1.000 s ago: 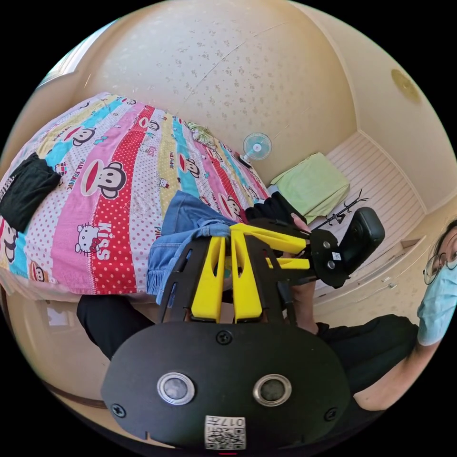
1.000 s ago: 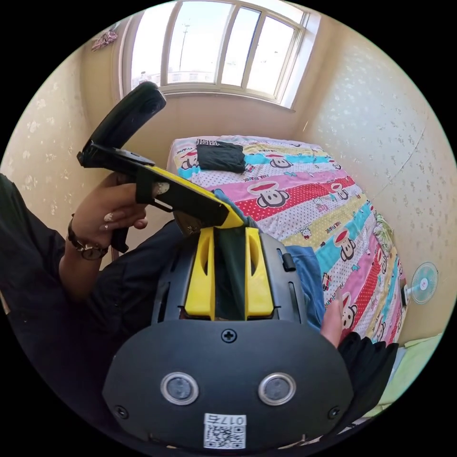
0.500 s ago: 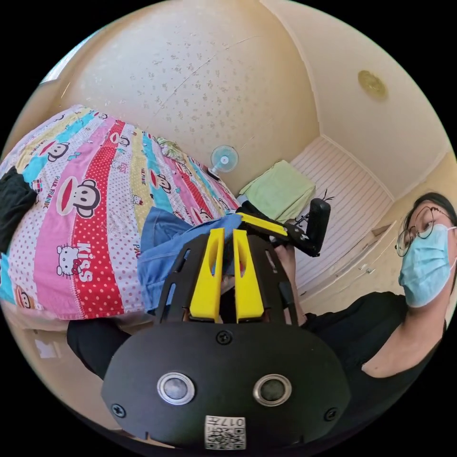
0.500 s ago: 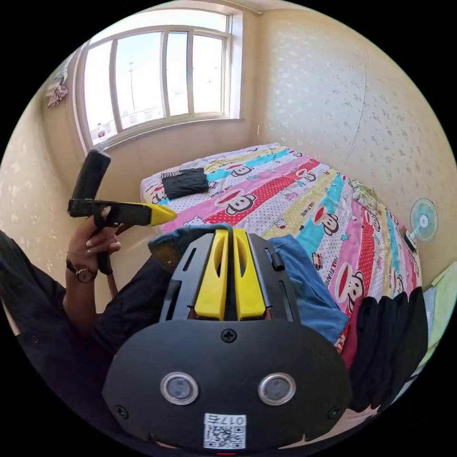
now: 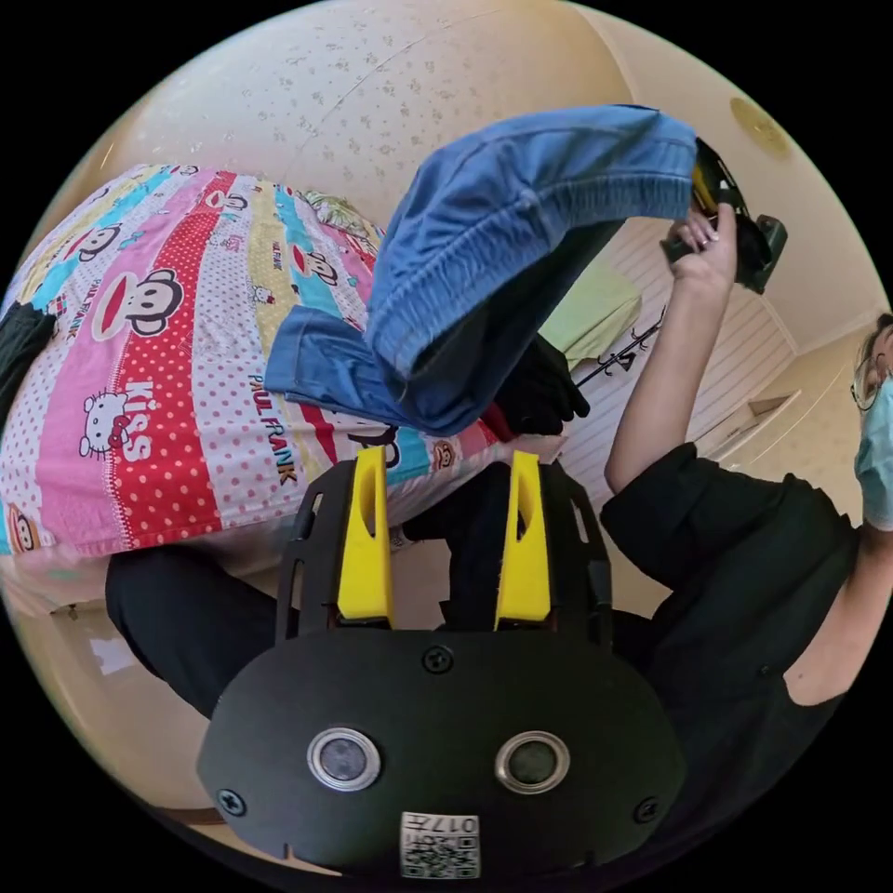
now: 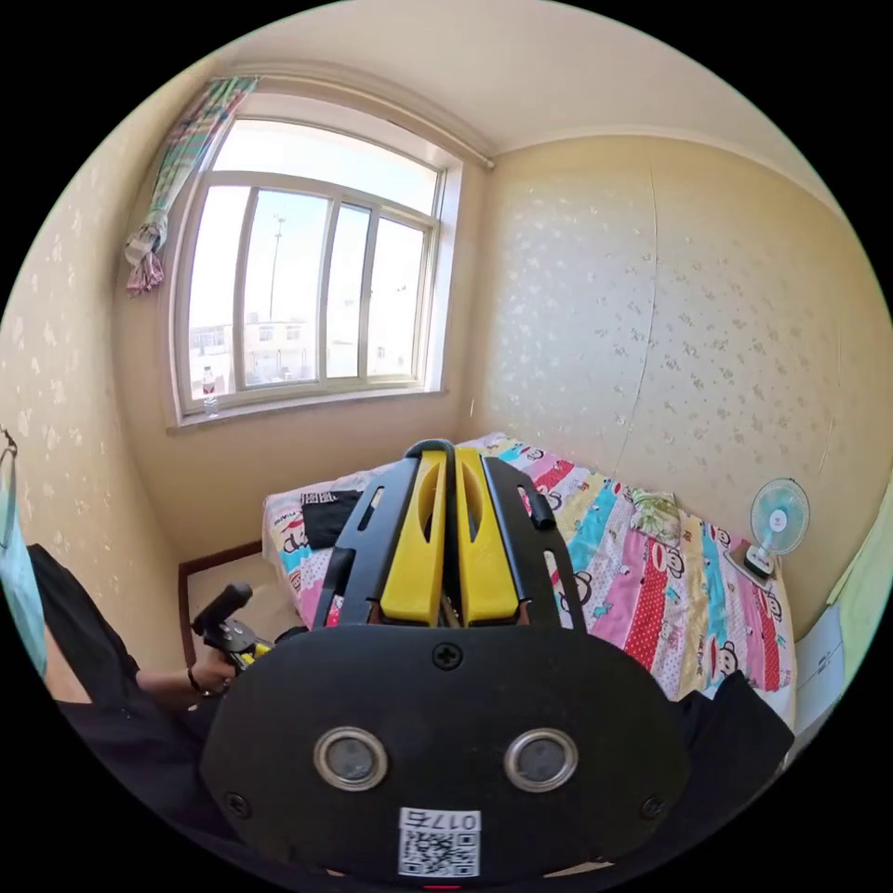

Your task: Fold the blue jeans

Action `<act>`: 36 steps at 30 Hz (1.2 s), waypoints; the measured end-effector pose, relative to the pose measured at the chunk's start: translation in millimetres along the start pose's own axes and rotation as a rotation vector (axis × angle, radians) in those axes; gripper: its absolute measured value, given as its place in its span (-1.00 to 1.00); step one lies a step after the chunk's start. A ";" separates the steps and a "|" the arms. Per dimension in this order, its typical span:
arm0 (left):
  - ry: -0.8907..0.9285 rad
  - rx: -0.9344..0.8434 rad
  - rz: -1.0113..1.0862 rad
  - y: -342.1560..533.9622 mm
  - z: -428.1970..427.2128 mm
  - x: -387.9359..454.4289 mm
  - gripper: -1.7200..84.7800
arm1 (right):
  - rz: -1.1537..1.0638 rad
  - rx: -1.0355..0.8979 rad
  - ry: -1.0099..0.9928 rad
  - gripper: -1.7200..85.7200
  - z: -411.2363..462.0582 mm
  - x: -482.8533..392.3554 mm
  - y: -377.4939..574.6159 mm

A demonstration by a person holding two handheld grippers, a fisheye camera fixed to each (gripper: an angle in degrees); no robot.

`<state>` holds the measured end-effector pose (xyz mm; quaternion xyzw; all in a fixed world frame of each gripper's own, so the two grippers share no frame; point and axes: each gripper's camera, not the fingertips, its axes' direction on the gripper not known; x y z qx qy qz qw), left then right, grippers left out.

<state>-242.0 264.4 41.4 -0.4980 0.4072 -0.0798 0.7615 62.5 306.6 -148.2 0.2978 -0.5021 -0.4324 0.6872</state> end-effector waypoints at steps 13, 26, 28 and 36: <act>0.104 0.610 0.151 -58.2 -160.9 50.5 -0.49 | -0.209 0.088 0.118 -0.91 -143.4 -38.3 -133.8; 0.056 1.202 0.644 -59.7 -343.1 265.3 -0.96 | -0.175 0.359 0.045 -0.91 -306.4 60.6 -140.1; 0.101 1.240 0.663 -69.7 -358.0 286.2 -0.96 | -0.184 0.410 0.013 -0.91 -323.7 76.1 -145.2; 0.120 1.092 0.551 -202.0 -350.2 280.2 -0.96 | -0.052 0.272 0.019 -0.90 -263.9 201.8 -202.4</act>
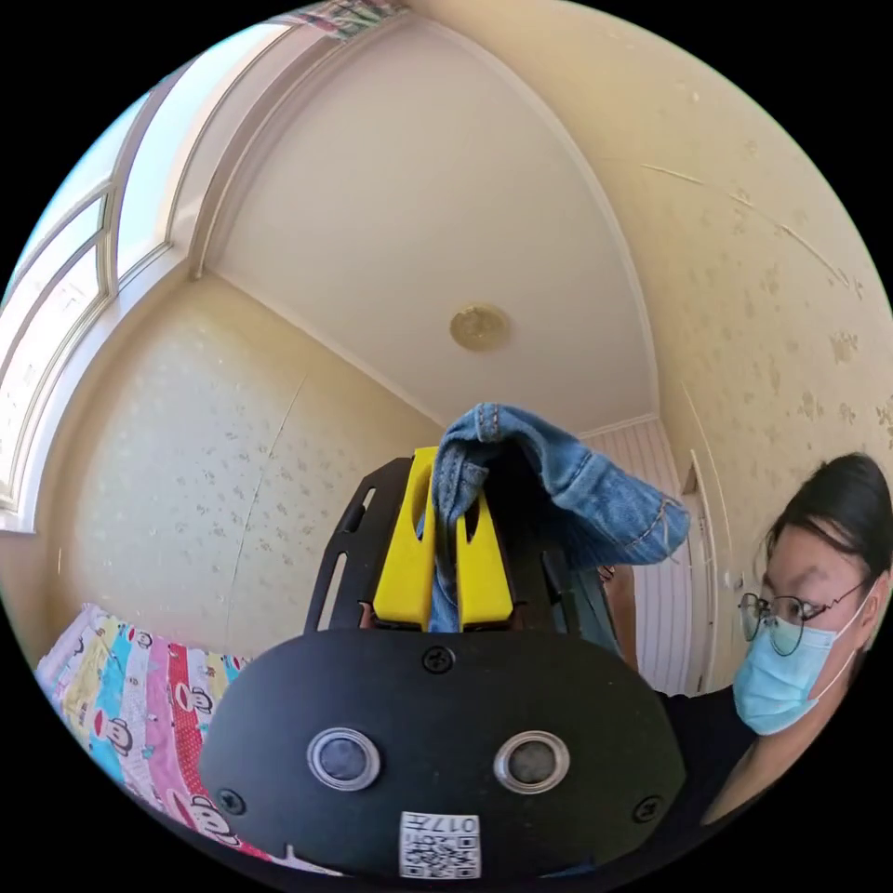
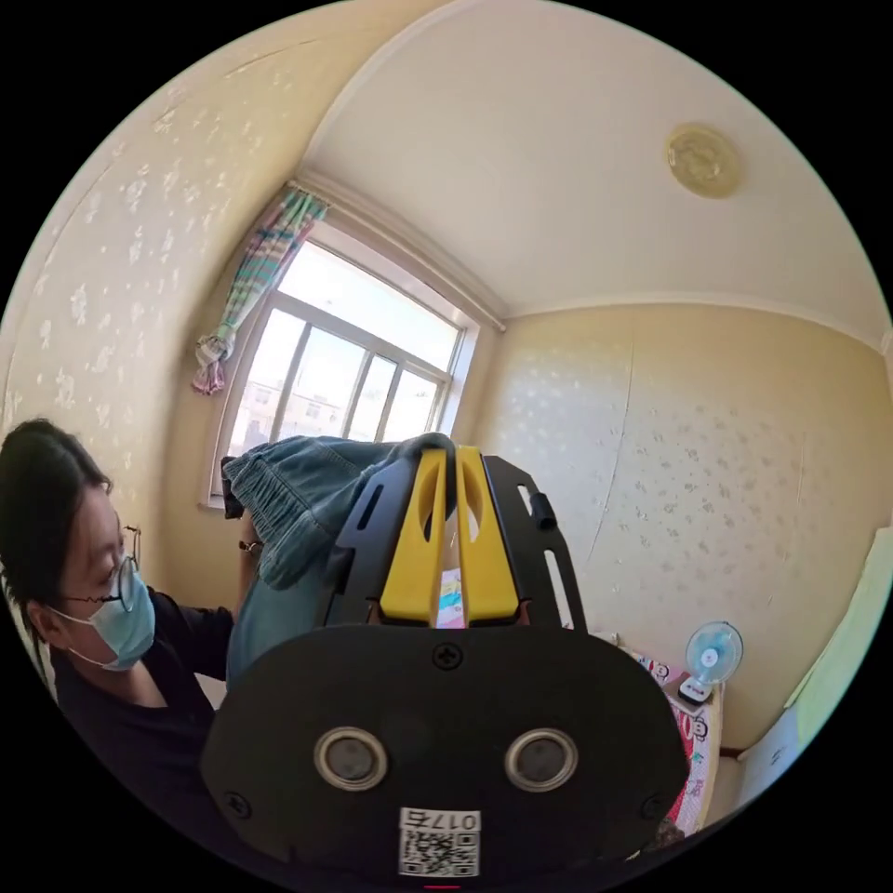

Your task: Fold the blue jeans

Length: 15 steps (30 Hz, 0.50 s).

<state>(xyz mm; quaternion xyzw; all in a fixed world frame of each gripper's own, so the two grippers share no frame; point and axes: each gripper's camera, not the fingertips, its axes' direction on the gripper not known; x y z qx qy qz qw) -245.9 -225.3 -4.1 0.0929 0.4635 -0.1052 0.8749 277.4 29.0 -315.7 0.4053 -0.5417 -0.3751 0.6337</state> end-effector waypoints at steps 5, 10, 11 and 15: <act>-0.268 -0.303 -0.237 53.6 162.9 -169.9 -0.92 | 0.287 -0.266 0.094 -0.89 162.4 157.5 31.4; -0.570 -1.056 -0.535 201.2 299.2 -370.6 -0.59 | 0.695 -0.713 0.081 -0.81 362.0 344.7 160.1; -0.616 -1.107 -0.538 240.2 296.6 -392.9 -0.54 | 0.800 -0.737 -0.023 -0.75 387.1 369.3 208.0; -0.532 -1.130 -0.465 355.9 255.1 -427.9 -0.78 | 0.886 -0.785 -0.233 -0.83 436.5 395.3 366.3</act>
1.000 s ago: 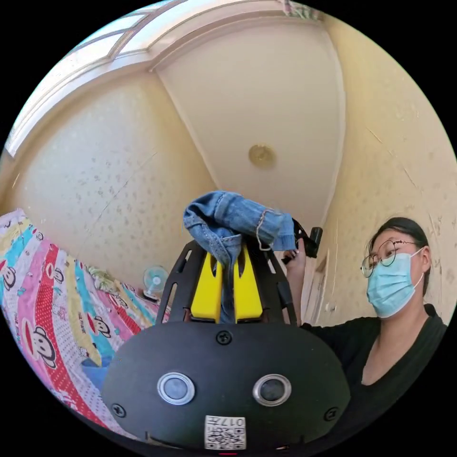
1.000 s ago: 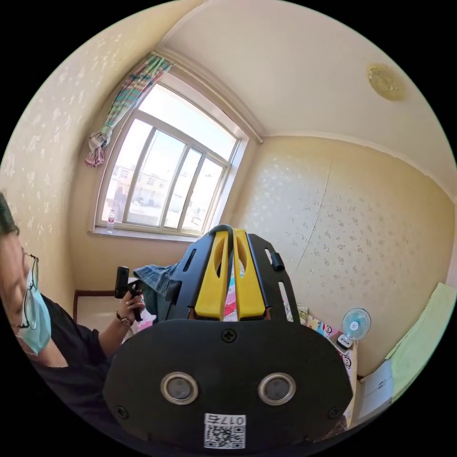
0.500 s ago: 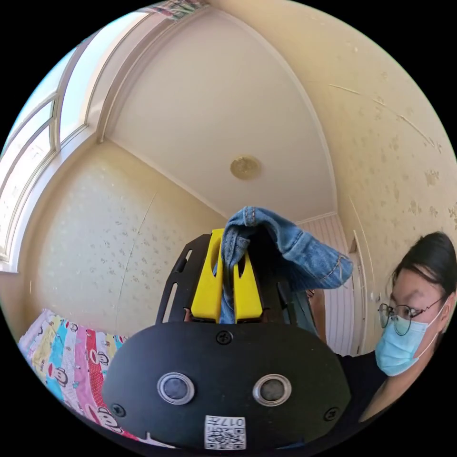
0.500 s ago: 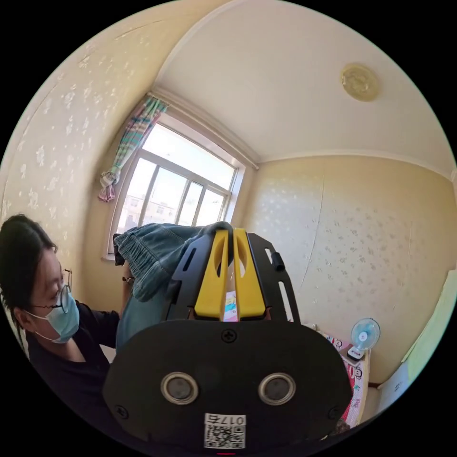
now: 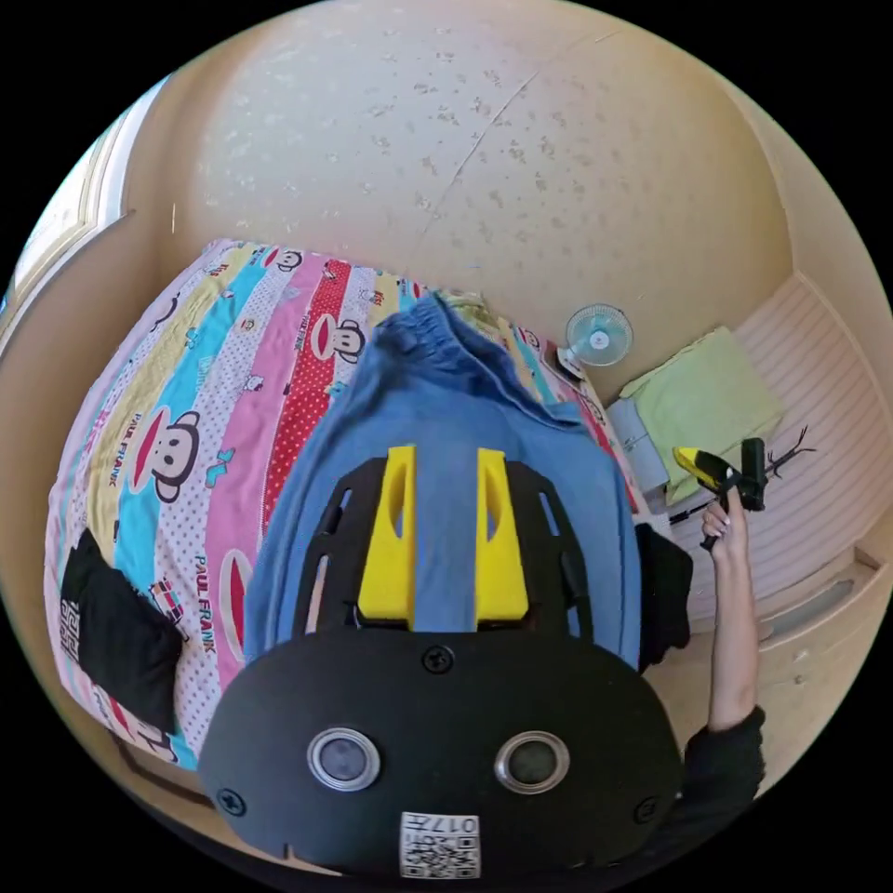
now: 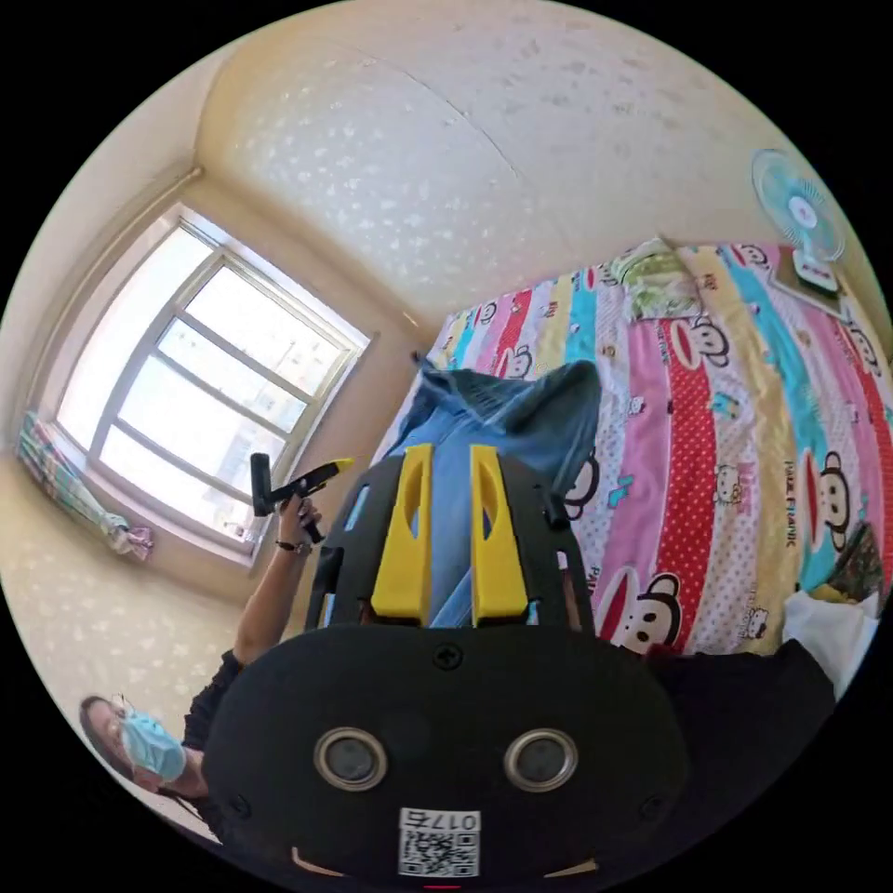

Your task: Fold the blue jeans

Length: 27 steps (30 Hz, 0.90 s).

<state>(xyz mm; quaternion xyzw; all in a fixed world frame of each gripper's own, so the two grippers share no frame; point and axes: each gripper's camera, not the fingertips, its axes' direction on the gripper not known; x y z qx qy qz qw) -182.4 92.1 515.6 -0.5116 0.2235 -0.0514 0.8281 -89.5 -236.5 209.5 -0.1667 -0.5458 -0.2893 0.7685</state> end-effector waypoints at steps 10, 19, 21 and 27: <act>-0.253 -0.406 0.205 139.6 162.6 -55.8 -0.78 | 0.036 -0.448 0.122 -0.77 164.8 119.0 83.1; 0.138 -0.392 0.095 247.9 163.6 -33.5 -0.67 | -0.026 -0.326 0.059 -0.65 187.0 72.4 159.2; 0.118 -0.387 0.096 276.6 172.6 -18.8 -0.64 | 0.013 -0.302 0.028 -0.64 198.1 64.5 192.0; 0.001 -0.236 0.064 334.9 164.3 7.9 -0.65 | 0.017 -0.339 0.137 -0.65 234.9 59.5 243.2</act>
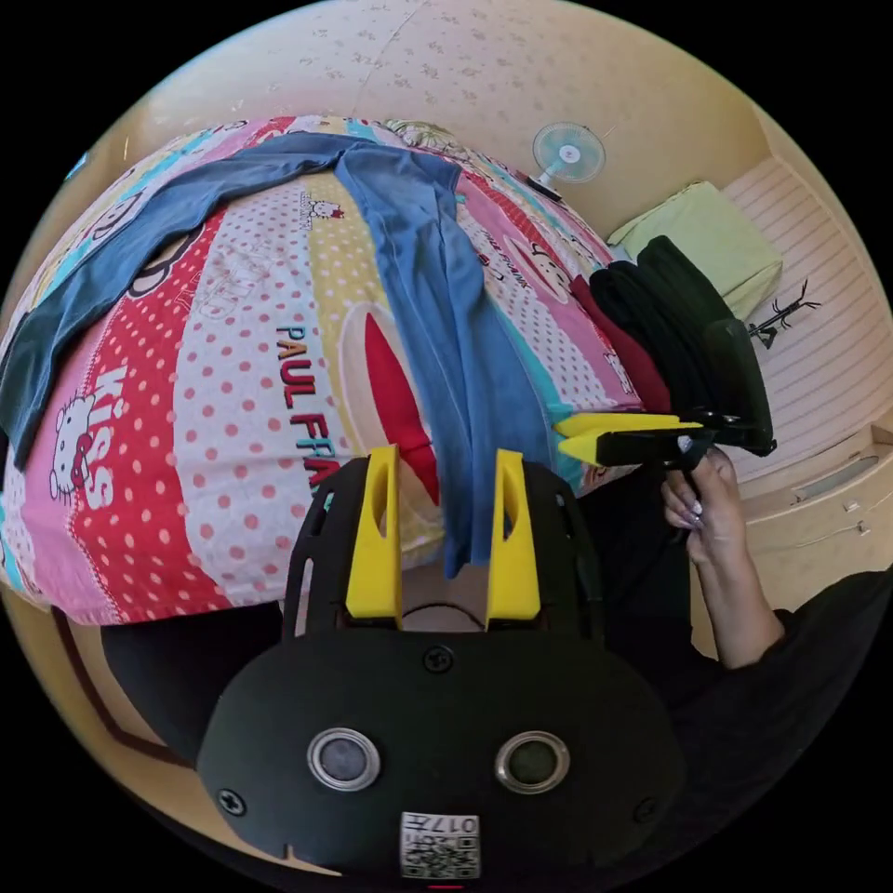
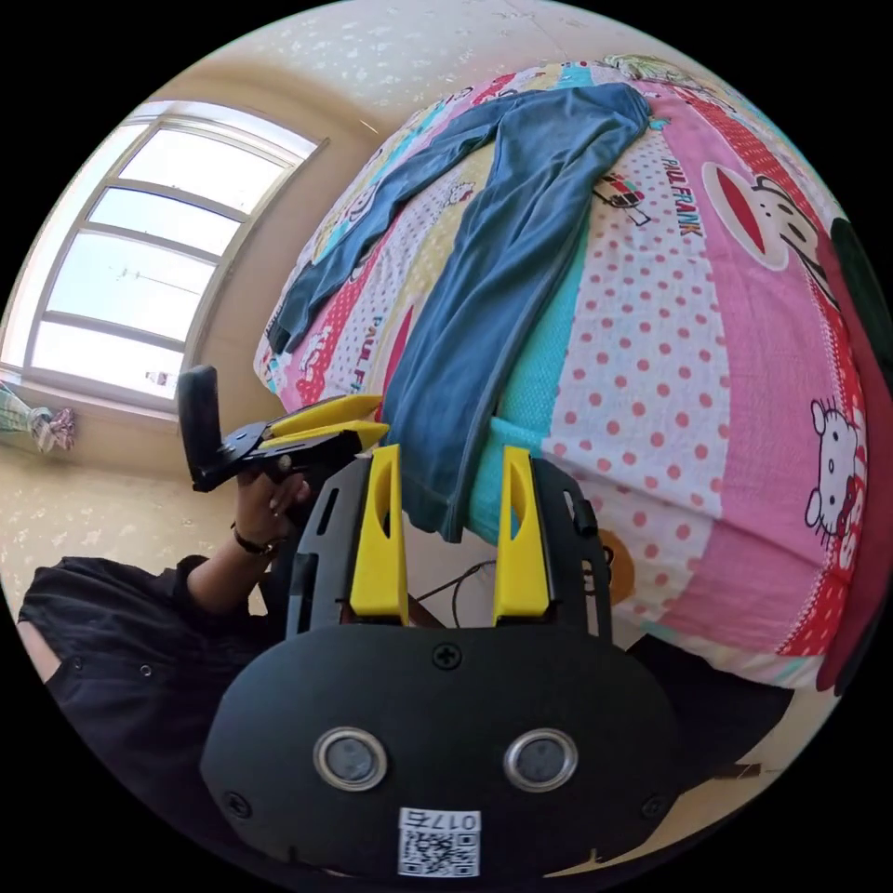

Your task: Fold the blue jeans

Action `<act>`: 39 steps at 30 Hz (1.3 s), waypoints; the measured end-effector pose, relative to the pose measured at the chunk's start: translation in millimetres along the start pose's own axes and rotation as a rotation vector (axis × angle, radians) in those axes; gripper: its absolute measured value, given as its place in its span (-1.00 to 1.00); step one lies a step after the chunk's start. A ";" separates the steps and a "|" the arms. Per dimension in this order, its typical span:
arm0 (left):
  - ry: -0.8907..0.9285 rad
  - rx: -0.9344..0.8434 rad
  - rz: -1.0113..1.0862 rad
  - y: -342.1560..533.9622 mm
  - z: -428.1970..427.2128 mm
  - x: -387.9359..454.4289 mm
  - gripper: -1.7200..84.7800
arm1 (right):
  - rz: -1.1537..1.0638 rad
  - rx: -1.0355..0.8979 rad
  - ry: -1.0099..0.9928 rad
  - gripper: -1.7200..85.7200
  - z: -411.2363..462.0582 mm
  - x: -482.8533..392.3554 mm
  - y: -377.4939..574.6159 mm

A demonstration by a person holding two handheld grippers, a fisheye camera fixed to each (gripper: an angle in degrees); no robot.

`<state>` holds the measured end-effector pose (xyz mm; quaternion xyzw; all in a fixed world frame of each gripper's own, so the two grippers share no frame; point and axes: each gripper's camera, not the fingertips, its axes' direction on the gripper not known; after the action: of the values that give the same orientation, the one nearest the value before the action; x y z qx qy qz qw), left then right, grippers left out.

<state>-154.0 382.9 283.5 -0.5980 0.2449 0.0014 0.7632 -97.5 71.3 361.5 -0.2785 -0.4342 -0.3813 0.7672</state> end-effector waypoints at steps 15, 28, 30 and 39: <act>0.190 -0.091 0.085 30.9 -28.5 -8.8 -0.98 | -0.026 0.070 0.088 -0.91 -60.9 31.7 40.6; 0.259 -0.016 -0.119 70.4 -46.4 -75.8 -0.86 | -0.214 0.156 0.026 -0.77 23.3 -45.3 29.4; 0.251 -0.016 -0.155 77.1 -47.0 -84.0 -0.86 | -0.256 0.217 0.067 -0.75 26.9 -59.3 34.4; 0.270 0.020 -0.173 76.5 -33.9 -84.9 -0.75 | -0.089 0.156 -0.112 -0.76 66.8 -33.1 27.3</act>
<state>-263.9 398.4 240.0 -0.6039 0.2929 -0.1474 0.7265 -116.2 148.5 361.1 -0.2191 -0.5167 -0.3640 0.7433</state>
